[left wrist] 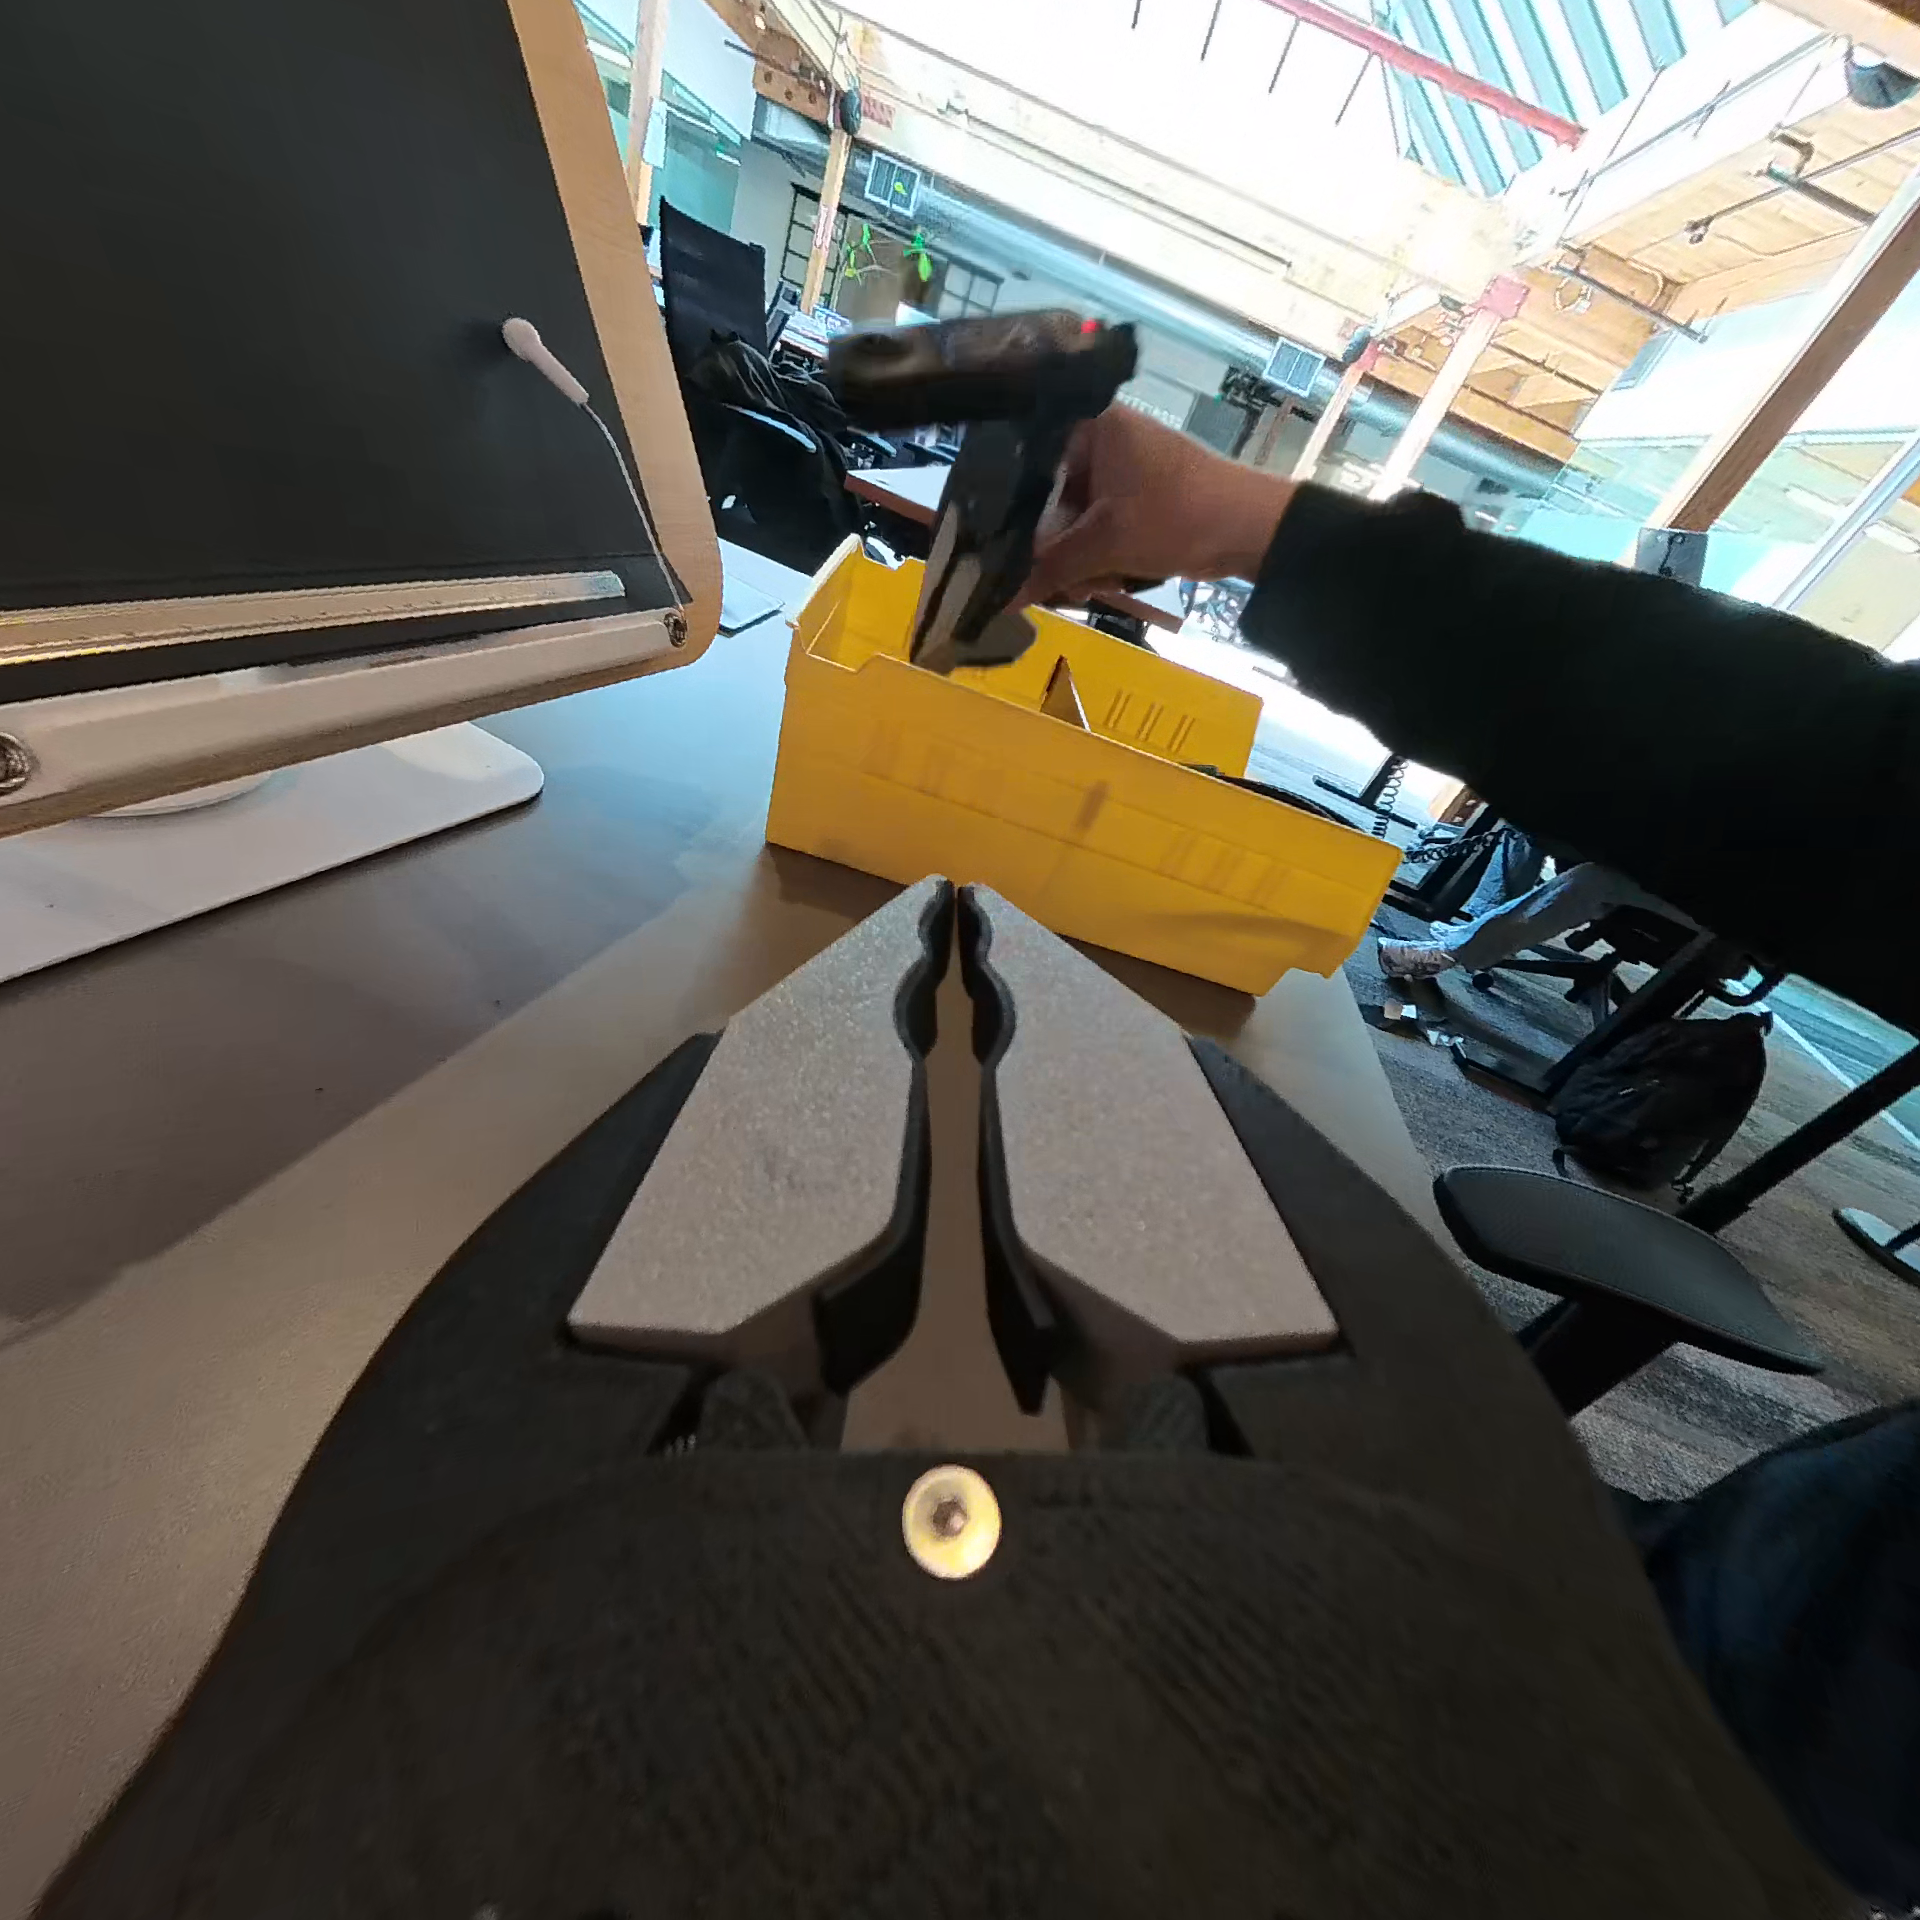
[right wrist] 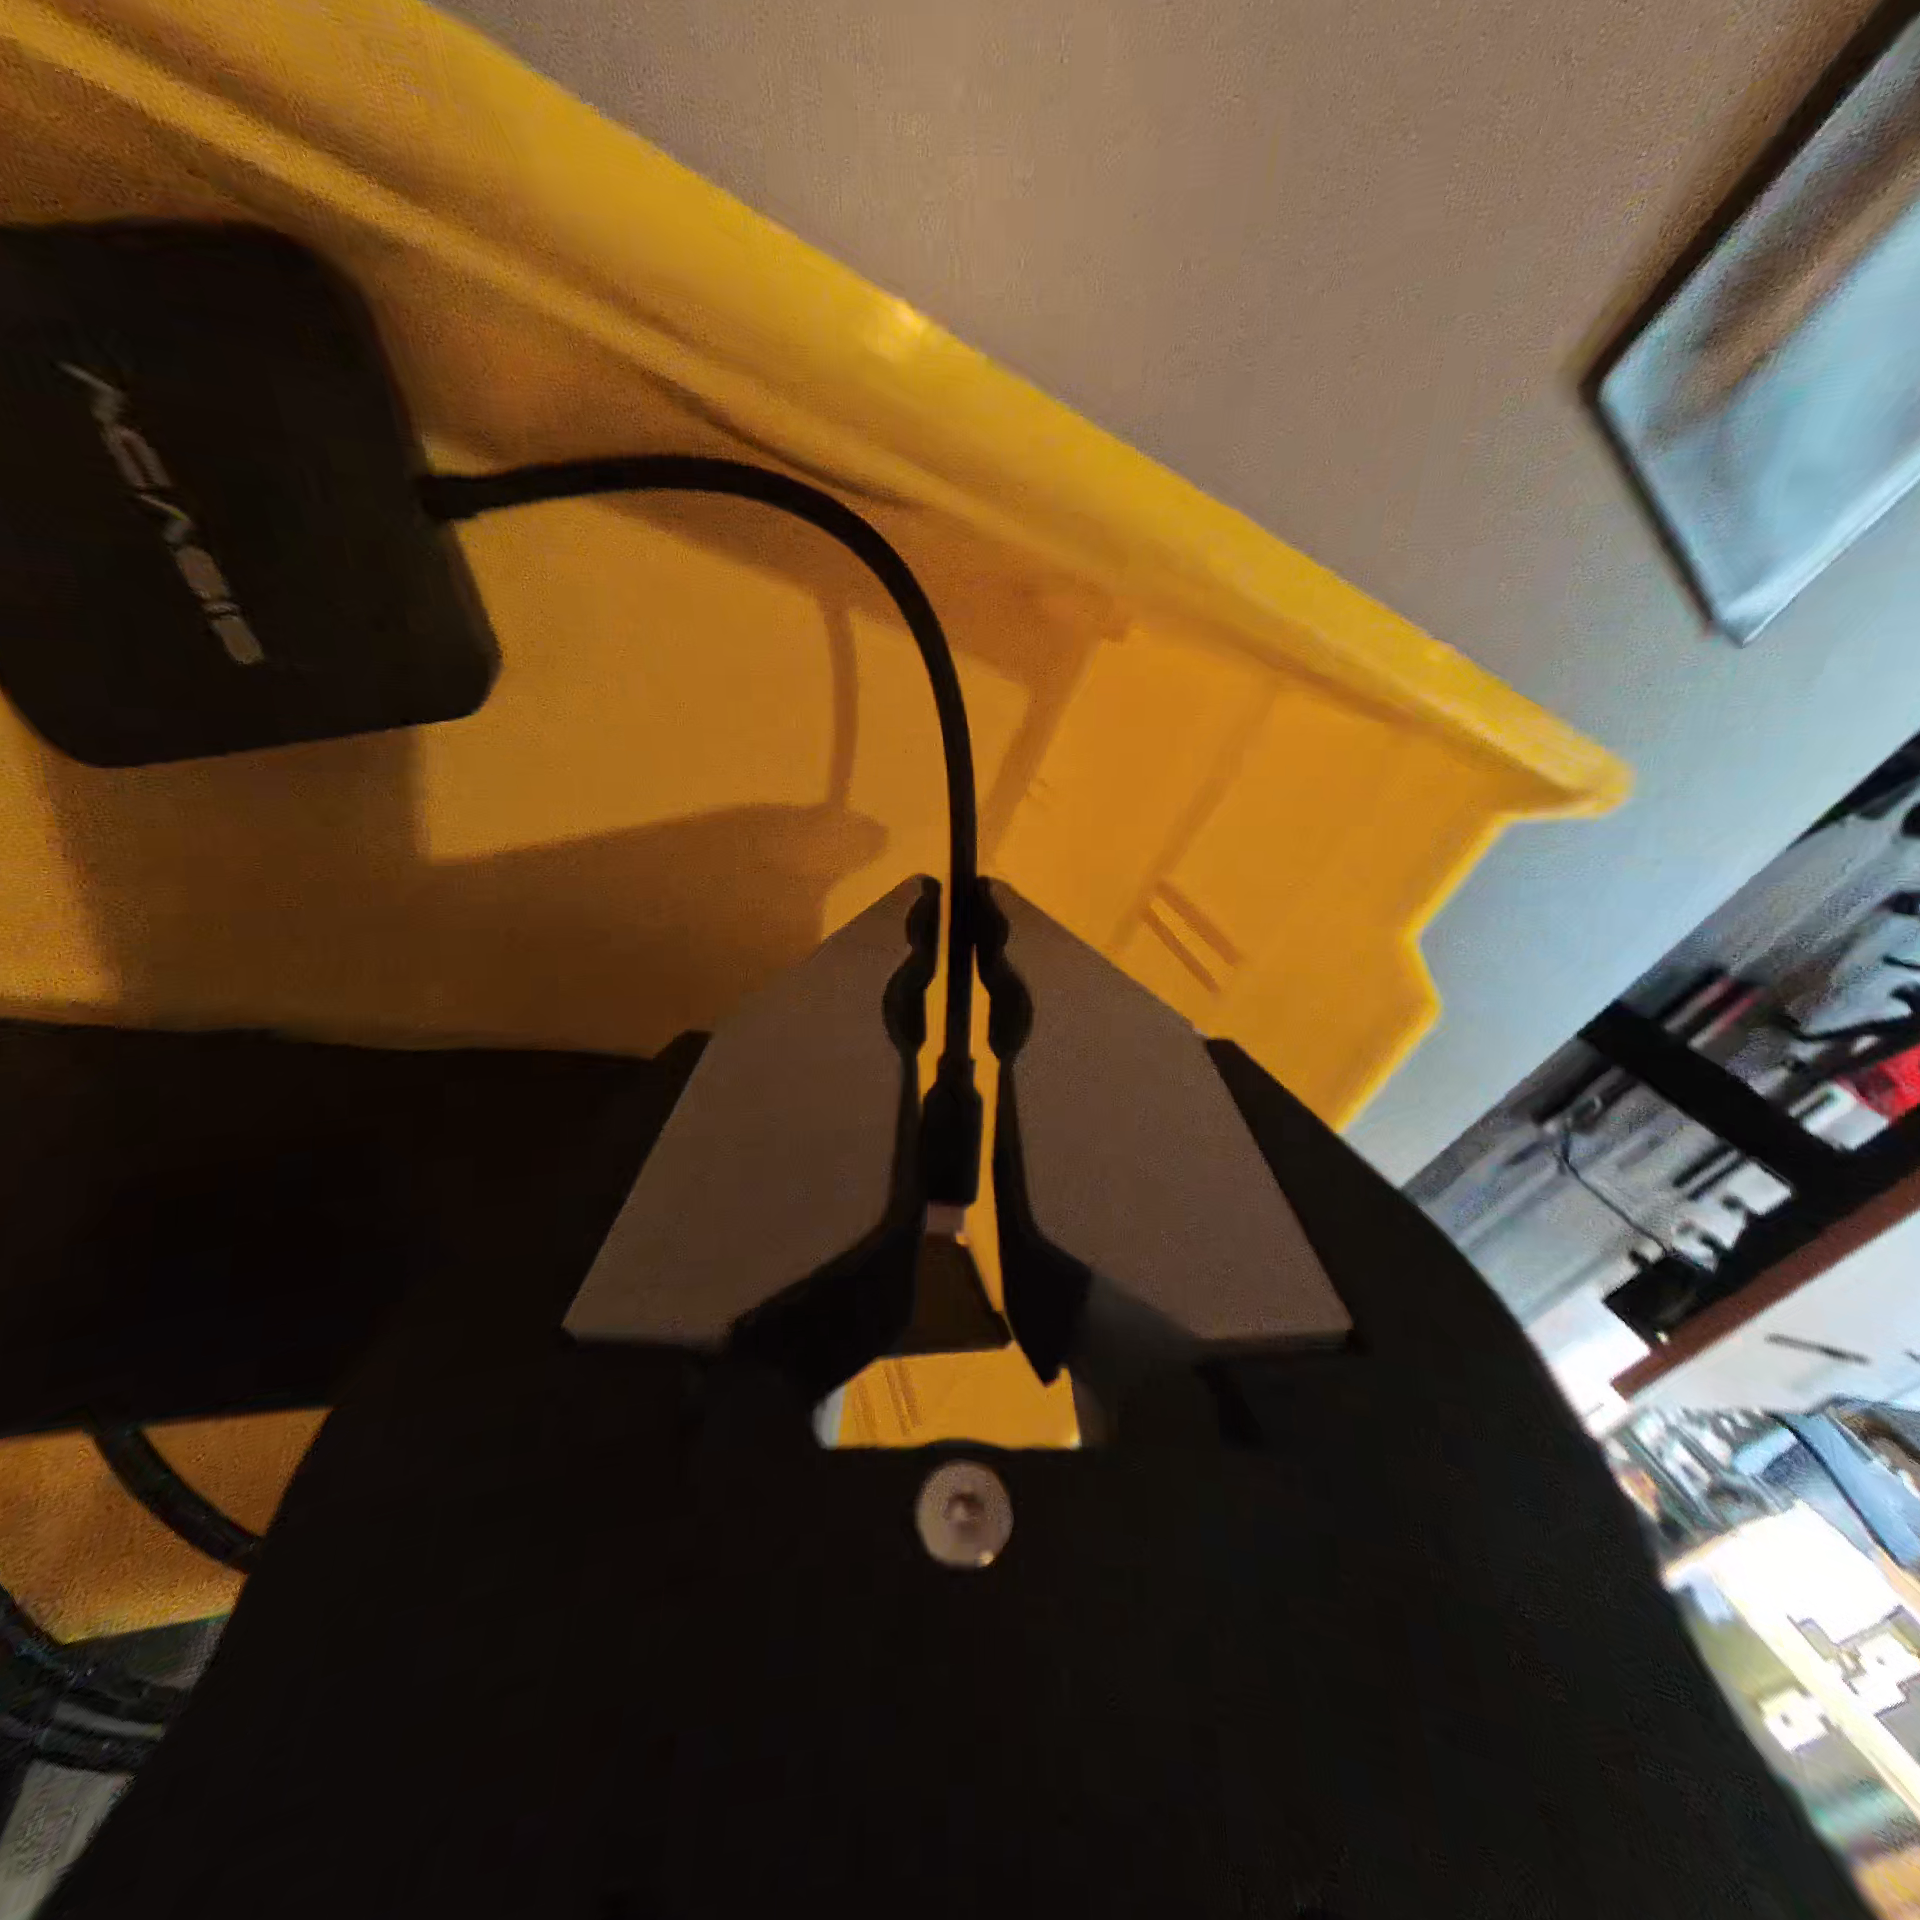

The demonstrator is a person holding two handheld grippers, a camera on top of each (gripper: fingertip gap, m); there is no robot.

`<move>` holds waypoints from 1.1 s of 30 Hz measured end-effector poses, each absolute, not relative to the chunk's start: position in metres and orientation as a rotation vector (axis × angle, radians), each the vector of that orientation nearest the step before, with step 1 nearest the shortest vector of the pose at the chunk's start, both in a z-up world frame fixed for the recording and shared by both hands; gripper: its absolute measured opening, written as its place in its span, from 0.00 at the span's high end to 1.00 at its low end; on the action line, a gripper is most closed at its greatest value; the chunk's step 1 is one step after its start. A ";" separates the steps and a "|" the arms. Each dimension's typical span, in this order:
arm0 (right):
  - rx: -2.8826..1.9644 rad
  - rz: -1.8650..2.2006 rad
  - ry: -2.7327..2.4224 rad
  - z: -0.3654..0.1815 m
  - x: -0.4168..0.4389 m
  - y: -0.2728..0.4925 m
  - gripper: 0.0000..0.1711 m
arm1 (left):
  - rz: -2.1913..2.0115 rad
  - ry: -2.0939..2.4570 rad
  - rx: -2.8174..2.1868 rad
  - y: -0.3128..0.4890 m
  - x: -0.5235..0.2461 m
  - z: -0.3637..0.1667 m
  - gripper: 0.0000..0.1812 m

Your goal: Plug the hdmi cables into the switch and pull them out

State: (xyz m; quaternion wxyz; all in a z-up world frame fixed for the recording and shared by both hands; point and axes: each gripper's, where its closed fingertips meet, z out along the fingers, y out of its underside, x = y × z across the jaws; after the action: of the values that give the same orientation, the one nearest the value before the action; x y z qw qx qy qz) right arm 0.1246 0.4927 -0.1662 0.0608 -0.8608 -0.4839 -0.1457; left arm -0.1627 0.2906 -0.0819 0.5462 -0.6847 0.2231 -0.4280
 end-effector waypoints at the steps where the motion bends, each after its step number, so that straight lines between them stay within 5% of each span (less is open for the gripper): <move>1: -2.653 -0.494 -1.492 -0.177 0.131 0.491 0.95 | -1.014 0.527 -1.621 0.290 -0.163 -0.081 1.00; 8: -2.533 -0.680 -1.472 -0.160 0.126 0.509 0.72 | -1.015 0.533 -1.628 0.290 -0.162 -0.082 1.00; 11: -2.420 -0.624 -1.446 -0.131 0.108 0.510 0.74 | -0.999 0.536 -1.630 0.291 -0.163 -0.082 1.00; 20: -1.912 0.567 -1.211 -0.008 -0.079 0.376 0.64 | -0.937 0.529 -1.680 0.298 -0.168 -0.094 1.00; 24: -1.790 0.950 -1.183 -0.042 -0.152 0.306 0.59 | -0.837 0.478 -1.730 0.308 -0.183 -0.103 0.99; 27: -1.696 0.855 -1.065 -0.087 -0.187 0.316 0.67 | -0.712 0.416 -1.772 0.315 -0.202 -0.107 0.98; 33: -1.634 0.565 -1.074 -0.133 -0.220 0.365 0.68 | -0.439 0.341 -1.899 0.331 -0.237 -0.132 0.97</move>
State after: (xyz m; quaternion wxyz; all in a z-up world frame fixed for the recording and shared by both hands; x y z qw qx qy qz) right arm -0.2202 0.3647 -0.1331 0.5255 -0.6830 -0.4490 0.2361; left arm -0.2368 0.3310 -0.1323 0.5492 -0.8020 0.1442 -0.1854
